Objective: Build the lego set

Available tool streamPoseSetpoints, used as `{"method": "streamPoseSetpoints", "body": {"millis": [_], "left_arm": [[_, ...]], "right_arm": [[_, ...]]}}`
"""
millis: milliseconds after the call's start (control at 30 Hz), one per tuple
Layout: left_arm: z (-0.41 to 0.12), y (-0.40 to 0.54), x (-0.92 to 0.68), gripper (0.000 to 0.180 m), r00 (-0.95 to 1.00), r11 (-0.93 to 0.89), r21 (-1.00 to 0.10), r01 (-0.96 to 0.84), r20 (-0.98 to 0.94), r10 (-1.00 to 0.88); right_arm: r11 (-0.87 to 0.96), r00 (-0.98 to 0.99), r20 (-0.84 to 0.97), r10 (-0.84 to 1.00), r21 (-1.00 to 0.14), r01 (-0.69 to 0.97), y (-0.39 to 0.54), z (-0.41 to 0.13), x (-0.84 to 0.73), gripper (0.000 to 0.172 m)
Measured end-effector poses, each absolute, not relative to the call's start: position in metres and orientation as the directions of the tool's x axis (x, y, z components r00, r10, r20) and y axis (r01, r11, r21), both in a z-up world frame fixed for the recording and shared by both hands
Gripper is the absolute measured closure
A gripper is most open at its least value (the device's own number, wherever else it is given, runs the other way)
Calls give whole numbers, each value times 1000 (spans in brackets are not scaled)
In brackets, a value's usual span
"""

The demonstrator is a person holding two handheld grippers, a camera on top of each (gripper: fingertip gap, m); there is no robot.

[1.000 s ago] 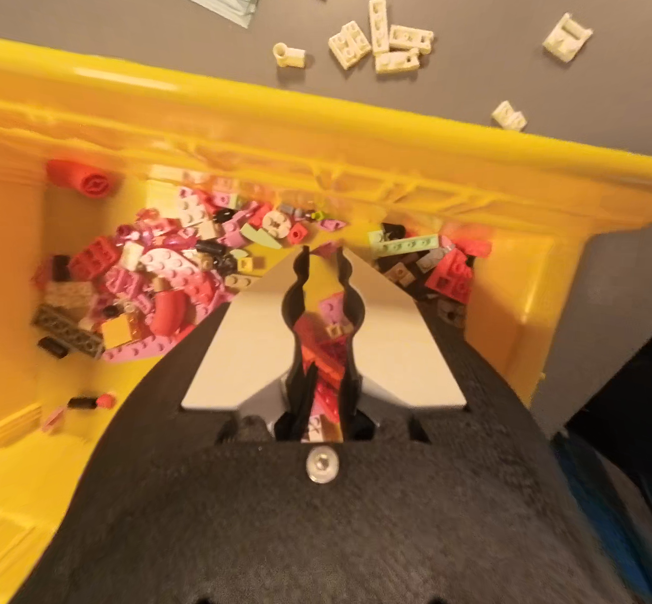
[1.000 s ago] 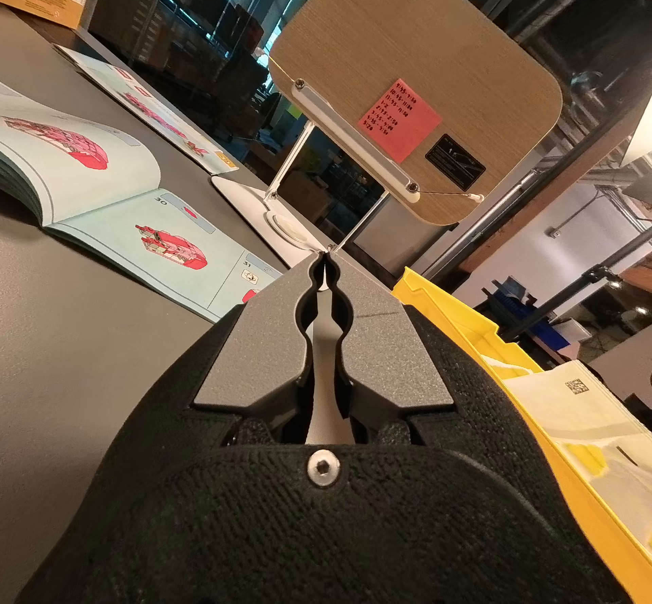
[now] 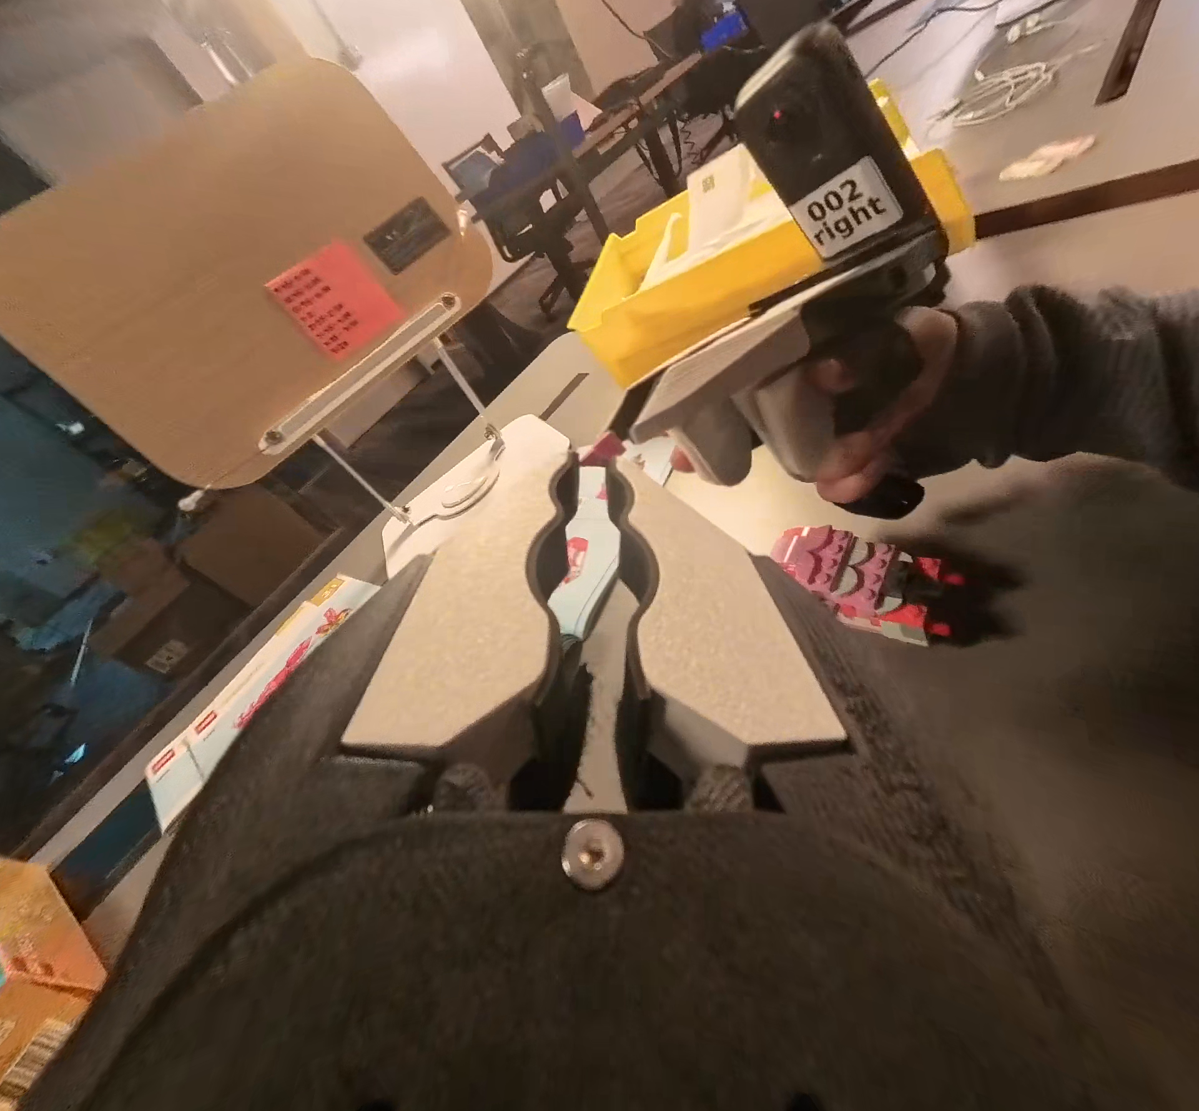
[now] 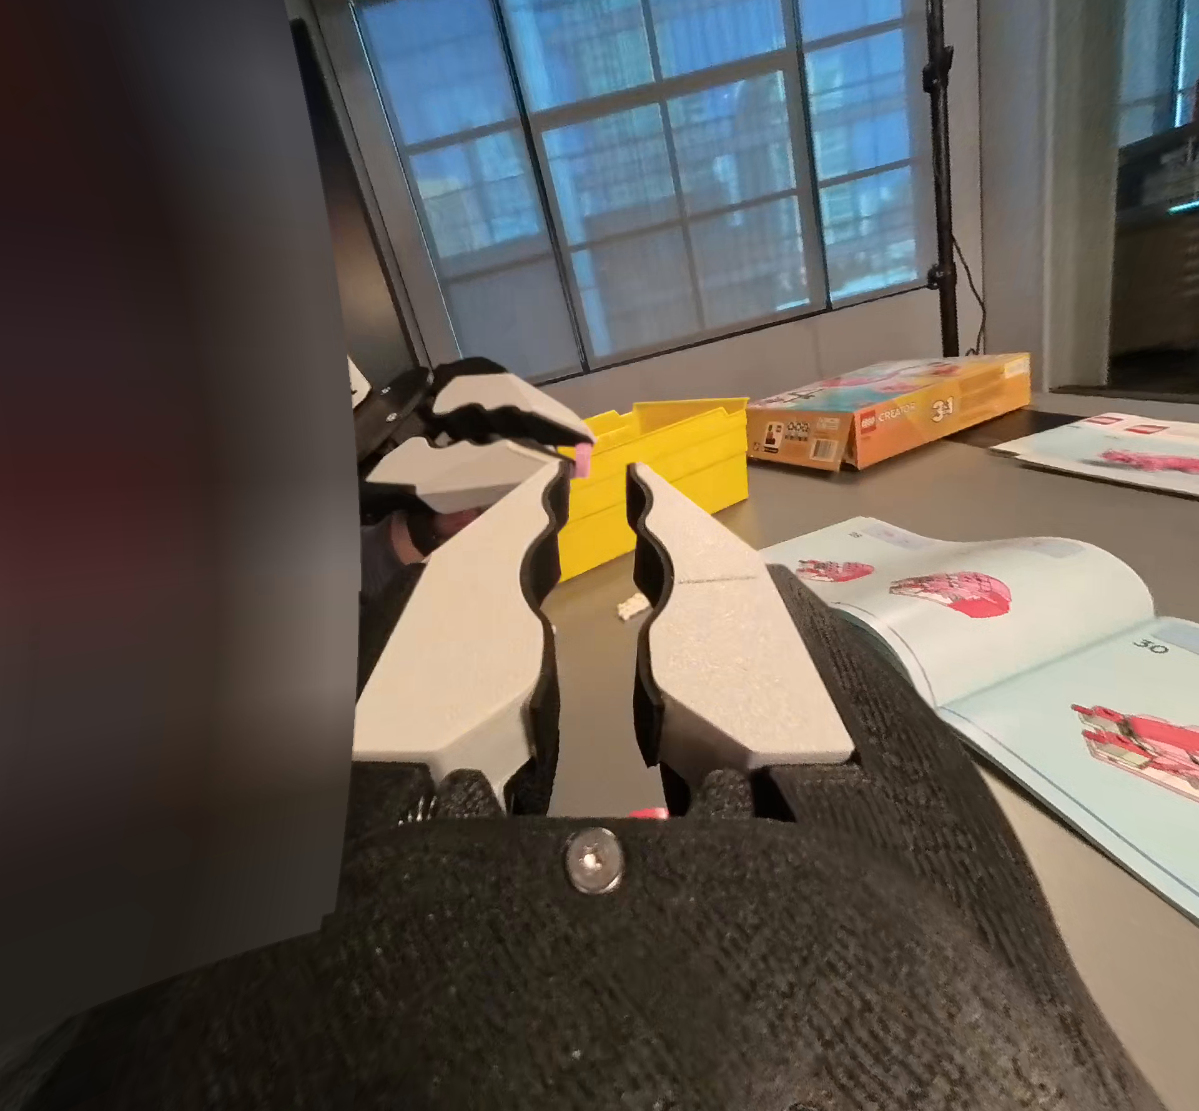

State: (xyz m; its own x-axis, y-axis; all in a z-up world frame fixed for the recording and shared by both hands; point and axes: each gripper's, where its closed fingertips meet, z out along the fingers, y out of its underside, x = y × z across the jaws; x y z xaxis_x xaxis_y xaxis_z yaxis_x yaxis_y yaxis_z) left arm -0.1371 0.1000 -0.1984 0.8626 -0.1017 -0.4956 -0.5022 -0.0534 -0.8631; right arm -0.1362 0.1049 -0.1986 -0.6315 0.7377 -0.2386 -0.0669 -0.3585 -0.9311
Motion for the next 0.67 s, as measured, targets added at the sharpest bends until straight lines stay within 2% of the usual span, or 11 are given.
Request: {"method": "streamPoseSetpoints", "body": {"millis": [33,233,300,467,567,667], "left_arm": [[-201,102,-136,173,859,-56,-860,-508,-500,-106],[-212,106,-137,173,856,-73,-855,-513,-504,-116],[-213,105,-135,173,859,-67,-860,-506,-496,-126],[-220,104,-133,173,857,-65,-859,-507,-494,-148],[-219,101,-125,171,894,-21,-914,-405,-391,-218],[-221,100,-119,159,932,-64,-980,-189,-158,-327]], "right_arm": [[-362,-636,-243,732,-930,-61,104,-198,-136,156],[-351,-644,-257,720,-936,-19,99,-205,-139,162],[-348,-638,-262,724,-937,-10,100,-208,-140,170],[-284,-645,-223,731,-959,10,99,-216,-137,170],[-240,-672,-159,723,-970,-30,96,-213,-129,171],[-187,-697,-81,713,-979,-78,89,-210,-122,170]]}}
